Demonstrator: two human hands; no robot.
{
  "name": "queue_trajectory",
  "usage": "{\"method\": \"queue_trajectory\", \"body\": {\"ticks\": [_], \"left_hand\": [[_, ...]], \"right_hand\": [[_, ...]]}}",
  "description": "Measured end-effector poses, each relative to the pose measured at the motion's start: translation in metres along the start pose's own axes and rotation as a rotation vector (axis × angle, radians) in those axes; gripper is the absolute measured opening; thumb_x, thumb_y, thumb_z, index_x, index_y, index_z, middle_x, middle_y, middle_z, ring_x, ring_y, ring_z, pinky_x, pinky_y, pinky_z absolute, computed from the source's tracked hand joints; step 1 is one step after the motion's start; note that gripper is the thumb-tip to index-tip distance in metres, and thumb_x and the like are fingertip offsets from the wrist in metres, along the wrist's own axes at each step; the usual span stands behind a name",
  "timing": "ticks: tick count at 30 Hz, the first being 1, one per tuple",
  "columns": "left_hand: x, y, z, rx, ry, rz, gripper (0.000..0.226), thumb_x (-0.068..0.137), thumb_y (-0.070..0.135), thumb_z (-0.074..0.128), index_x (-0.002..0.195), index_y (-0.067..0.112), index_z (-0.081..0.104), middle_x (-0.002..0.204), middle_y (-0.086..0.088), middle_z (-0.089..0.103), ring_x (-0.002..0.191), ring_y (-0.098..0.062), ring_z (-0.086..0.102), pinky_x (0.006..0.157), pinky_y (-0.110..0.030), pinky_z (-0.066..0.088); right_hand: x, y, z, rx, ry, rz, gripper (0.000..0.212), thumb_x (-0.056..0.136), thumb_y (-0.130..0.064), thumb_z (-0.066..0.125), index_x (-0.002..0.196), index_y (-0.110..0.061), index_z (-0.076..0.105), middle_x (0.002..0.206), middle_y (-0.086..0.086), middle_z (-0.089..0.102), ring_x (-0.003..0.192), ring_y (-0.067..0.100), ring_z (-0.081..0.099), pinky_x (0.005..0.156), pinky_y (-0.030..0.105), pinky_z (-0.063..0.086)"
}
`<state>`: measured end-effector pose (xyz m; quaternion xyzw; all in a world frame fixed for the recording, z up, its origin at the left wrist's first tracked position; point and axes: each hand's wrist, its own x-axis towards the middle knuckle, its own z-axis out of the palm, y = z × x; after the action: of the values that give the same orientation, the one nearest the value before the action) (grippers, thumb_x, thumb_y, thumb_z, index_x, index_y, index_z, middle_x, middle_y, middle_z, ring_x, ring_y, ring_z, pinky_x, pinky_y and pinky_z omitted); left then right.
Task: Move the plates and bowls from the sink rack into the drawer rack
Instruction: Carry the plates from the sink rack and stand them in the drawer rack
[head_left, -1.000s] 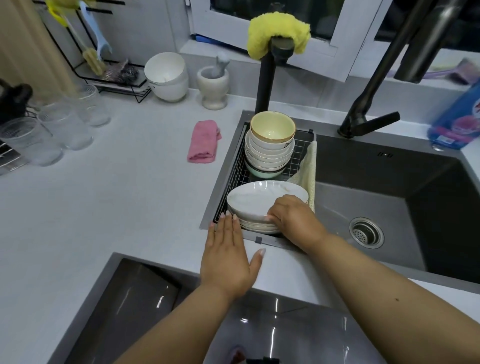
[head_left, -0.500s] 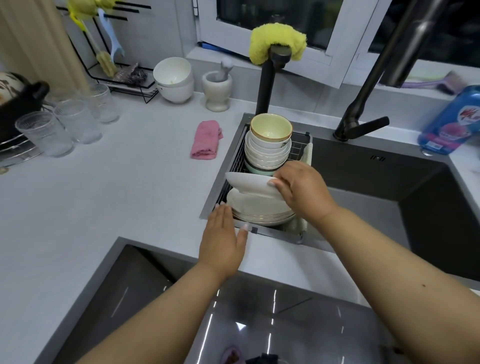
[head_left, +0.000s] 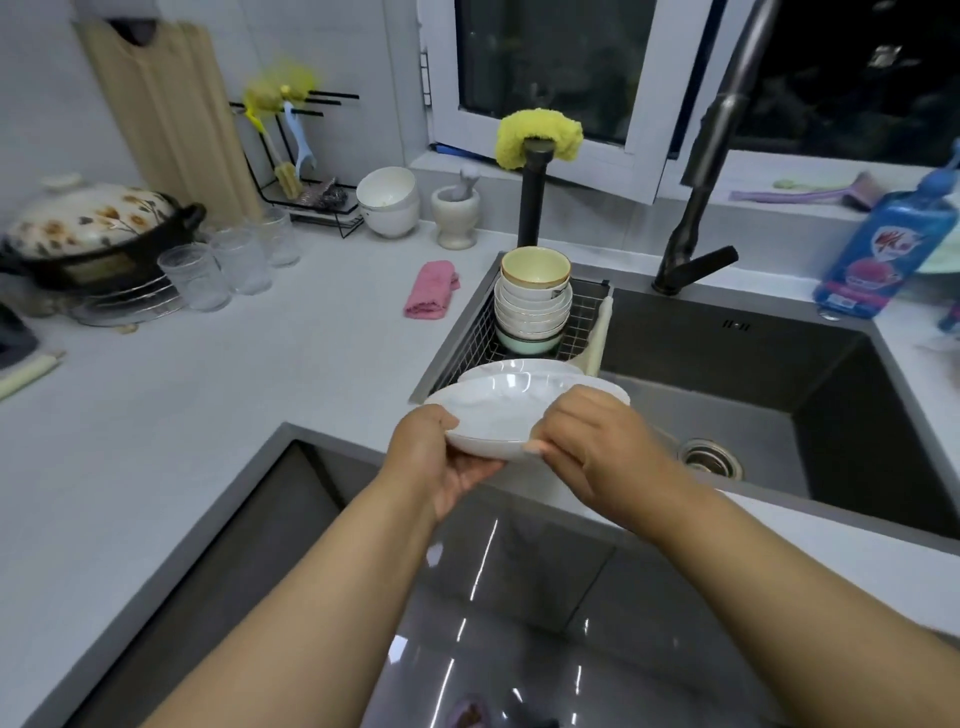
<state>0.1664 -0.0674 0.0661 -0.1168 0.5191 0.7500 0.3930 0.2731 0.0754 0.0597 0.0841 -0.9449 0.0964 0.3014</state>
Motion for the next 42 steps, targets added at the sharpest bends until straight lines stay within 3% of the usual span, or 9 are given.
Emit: {"method": "queue_trajectory", "body": {"ticks": [4,10,14,18,21,24,29,32,42], "left_hand": [[-0.052,-0.028,-0.006,0.007,0.077,0.119,0.030,0.092,0.005,0.032,0.116,0.005,0.050,0.096,-0.015,0.063,0.082,-0.030,0.063,0.045,-0.035,0.056],[-0.124,-0.070,-0.039,-0.016,0.162,0.276,0.031,0.099,0.018,0.036,0.121,0.008,0.055,0.100,-0.012,0.070,0.084,-0.029,0.068,0.064,-0.045,0.059],[-0.169,-0.088,-0.073,-0.121,0.270,0.342,0.030,0.100,0.022,0.037,0.117,0.009,0.058,0.095,-0.010,0.070,0.067,-0.023,0.069,0.044,-0.029,0.053],[-0.207,-0.102,-0.119,-0.199,0.397,0.368,0.035,0.101,0.029,0.040,0.120,0.008,0.060,0.091,-0.009,0.072,0.064,-0.023,0.068,0.045,-0.028,0.051],[-0.237,-0.111,-0.151,-0.259,0.484,0.374,0.042,0.101,0.040,0.036,0.118,0.010,0.061,0.097,-0.011,0.074,0.080,-0.026,0.071,0.053,-0.035,0.056],[-0.266,-0.121,-0.183,-0.312,0.575,0.394,0.047,0.101,0.045,0.035,0.116,0.009,0.062,0.089,-0.012,0.074,0.070,-0.024,0.072,0.048,-0.033,0.055],[-0.311,-0.145,-0.251,-0.350,0.718,0.412,0.041,0.100,0.041,0.040,0.113,0.011,0.064,0.102,-0.012,0.072,0.084,-0.027,0.069,0.055,-0.035,0.057],[-0.341,-0.159,-0.297,-0.335,0.905,0.394,0.030,0.098,0.035,0.049,0.098,0.010,0.066,0.094,-0.012,0.072,0.085,-0.029,0.070,0.071,-0.043,0.059],[-0.470,-0.229,-0.480,-0.235,1.184,0.227,0.015,0.095,0.008,0.051,0.097,0.000,0.063,0.078,-0.011,0.063,0.067,-0.020,0.058,0.063,-0.031,0.051]], "right_hand": [[-0.036,-0.024,-0.016,0.092,0.132,0.206,0.044,0.098,-0.041,0.036,0.084,-0.012,0.067,0.084,0.001,0.063,0.083,0.018,0.051,0.079,0.030,0.037],[-0.071,-0.070,-0.033,0.225,0.162,0.561,0.047,0.088,-0.045,0.035,0.110,-0.015,0.063,0.112,0.003,0.056,0.109,0.021,0.043,0.091,0.020,0.025],[-0.071,-0.111,-0.034,0.429,0.102,0.734,0.042,0.090,-0.039,0.047,0.123,-0.014,0.055,0.117,0.007,0.051,0.113,0.024,0.044,0.101,0.035,0.035],[-0.062,-0.162,-0.028,0.874,-0.157,0.957,0.038,0.097,-0.039,0.045,0.126,-0.015,0.050,0.107,0.003,0.061,0.094,0.018,0.059,0.084,0.037,0.048],[-0.060,-0.206,-0.019,1.360,-0.297,1.050,0.031,0.100,-0.034,0.040,0.109,-0.009,0.055,0.066,0.000,0.064,0.054,0.009,0.061,0.056,0.032,0.052],[-0.058,-0.246,-0.010,1.581,-0.412,1.084,0.024,0.100,-0.025,0.038,0.094,-0.011,0.057,0.046,-0.005,0.059,0.044,0.007,0.059,0.057,0.030,0.047],[-0.057,-0.317,0.007,1.607,-0.553,1.064,0.021,0.095,-0.018,0.044,0.099,-0.005,0.061,0.072,0.009,0.063,0.067,0.023,0.057,0.060,0.036,0.054],[-0.059,-0.367,0.017,1.589,-0.654,0.992,0.021,0.095,-0.016,0.044,0.101,-0.004,0.061,0.065,0.007,0.061,0.064,0.023,0.056,0.054,0.032,0.053],[-0.098,-0.549,0.067,1.352,-0.966,0.881,0.023,0.095,-0.017,0.046,0.112,-0.003,0.054,0.093,0.020,0.068,0.075,0.030,0.067,0.067,0.040,0.057]]}}
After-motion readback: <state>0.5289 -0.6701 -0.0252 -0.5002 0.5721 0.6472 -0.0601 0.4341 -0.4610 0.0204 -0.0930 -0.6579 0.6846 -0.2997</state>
